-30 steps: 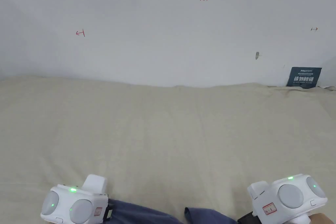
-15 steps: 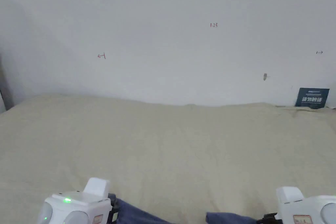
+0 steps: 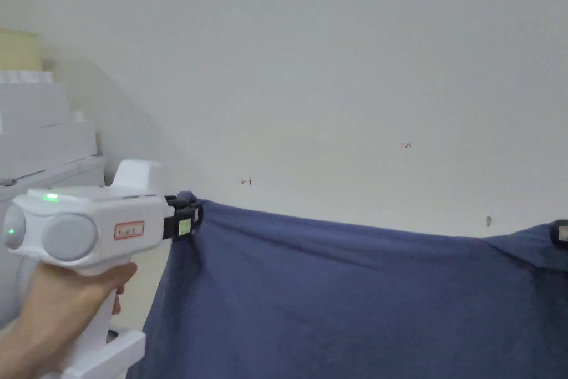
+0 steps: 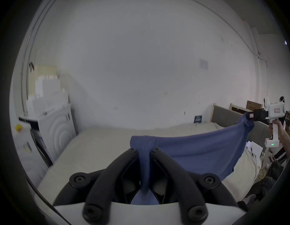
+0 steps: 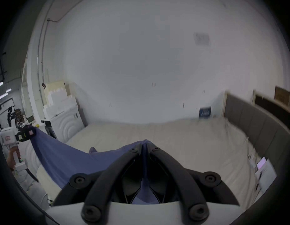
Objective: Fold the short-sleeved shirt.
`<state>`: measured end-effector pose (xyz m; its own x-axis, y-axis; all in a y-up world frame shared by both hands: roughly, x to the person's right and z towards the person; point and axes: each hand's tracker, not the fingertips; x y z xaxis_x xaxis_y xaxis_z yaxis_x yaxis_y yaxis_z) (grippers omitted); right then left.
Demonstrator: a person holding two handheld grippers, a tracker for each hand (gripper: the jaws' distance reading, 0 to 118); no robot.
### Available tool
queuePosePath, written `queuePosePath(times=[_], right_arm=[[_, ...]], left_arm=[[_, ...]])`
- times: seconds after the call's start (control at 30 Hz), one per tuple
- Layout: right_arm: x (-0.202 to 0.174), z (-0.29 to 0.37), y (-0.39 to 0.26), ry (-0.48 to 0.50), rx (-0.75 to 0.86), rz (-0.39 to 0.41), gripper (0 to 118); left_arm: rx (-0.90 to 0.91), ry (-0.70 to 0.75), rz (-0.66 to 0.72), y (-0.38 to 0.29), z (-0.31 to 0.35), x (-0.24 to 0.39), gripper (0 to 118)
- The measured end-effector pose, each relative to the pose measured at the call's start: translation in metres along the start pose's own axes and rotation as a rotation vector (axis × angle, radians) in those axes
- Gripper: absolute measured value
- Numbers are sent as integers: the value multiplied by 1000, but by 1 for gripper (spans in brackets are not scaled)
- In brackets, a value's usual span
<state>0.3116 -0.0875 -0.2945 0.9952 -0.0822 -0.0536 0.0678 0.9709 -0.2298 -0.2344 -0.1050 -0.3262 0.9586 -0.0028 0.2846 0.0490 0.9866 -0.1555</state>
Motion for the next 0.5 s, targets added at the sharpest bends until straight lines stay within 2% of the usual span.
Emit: queuePosePath(times=[0.1,0.2,0.27,0.5], right_arm=[[-20,14,45,-13,64,11,3],[-37,19,84,-64,109,71,3],[-47,20,100,-78,113,80,3],[-52,8,107,-103,108,81,3]], left_arm=[[61,54,-67,44,17,11,7],[73,100,-98,78,20,16,7],[92,122,-113,91,20,16,7],[86,114,-54,93,7,6,7]])
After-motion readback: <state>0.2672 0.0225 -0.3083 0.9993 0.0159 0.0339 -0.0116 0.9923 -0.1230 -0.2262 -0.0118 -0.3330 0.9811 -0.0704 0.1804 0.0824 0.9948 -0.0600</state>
